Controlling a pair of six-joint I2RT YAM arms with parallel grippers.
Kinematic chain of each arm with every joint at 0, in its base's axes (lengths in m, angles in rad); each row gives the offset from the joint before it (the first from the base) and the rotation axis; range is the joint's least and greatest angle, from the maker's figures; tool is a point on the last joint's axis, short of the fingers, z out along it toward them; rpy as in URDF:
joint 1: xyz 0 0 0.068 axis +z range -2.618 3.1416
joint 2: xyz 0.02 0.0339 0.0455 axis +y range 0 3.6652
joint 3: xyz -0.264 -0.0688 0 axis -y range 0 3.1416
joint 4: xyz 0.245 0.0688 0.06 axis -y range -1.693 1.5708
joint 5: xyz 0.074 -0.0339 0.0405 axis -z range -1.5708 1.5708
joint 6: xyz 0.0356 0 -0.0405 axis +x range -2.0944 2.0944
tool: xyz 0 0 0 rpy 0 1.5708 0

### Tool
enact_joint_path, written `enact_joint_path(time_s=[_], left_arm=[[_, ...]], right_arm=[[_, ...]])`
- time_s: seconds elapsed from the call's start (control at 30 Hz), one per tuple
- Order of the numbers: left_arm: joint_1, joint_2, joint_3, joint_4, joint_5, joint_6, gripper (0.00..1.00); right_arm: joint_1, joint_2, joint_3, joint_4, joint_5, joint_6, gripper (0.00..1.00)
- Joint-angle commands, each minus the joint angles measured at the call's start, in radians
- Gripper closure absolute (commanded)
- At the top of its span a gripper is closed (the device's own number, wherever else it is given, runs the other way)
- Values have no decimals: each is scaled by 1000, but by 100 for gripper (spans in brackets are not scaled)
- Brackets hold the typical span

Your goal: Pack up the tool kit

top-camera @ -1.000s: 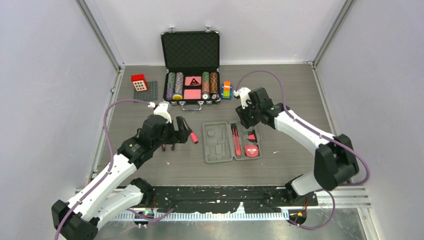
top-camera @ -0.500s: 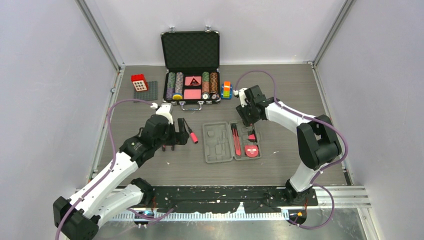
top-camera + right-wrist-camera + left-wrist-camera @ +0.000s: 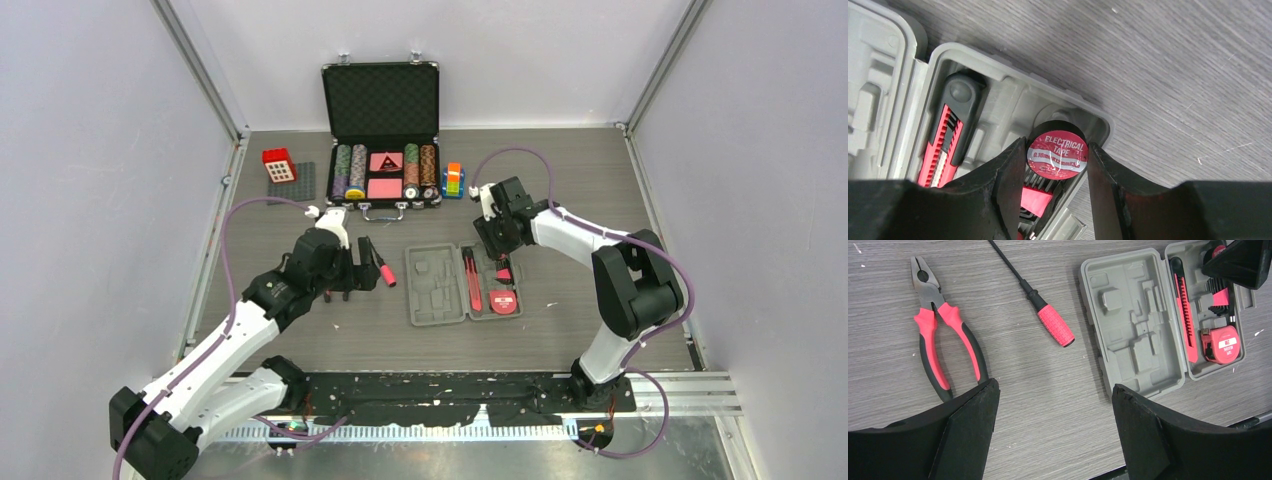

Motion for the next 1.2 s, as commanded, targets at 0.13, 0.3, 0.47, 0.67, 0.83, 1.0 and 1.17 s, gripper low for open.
enact_joint_path(time_s=[0.13,0.3,0.47,0.67,0.83,1.0,1.17], left_arm=[[-1,14,18,20,19,12,17],[0,12,17,16,16,13,17],[-1,16,17,18,14,13,17],[0,19,18,16,22,11,17],[-1,15,27,10,25,12,17],[-15,52,41,27,56,-5,17],[-76,156,85,40,72,-36,20]], right_arm=[[-1,-26,-10,29,0,7,53],[-1,-21,-10,55,54,14,49],[-1,-31,-12,68,68,16,43],[-2,-23,-17,65,46,16,42],[-1,-104,-2,51,19,37,39],[-4,-210,22,32,18,68,38],[-11,-242,12,6,53,137,46]])
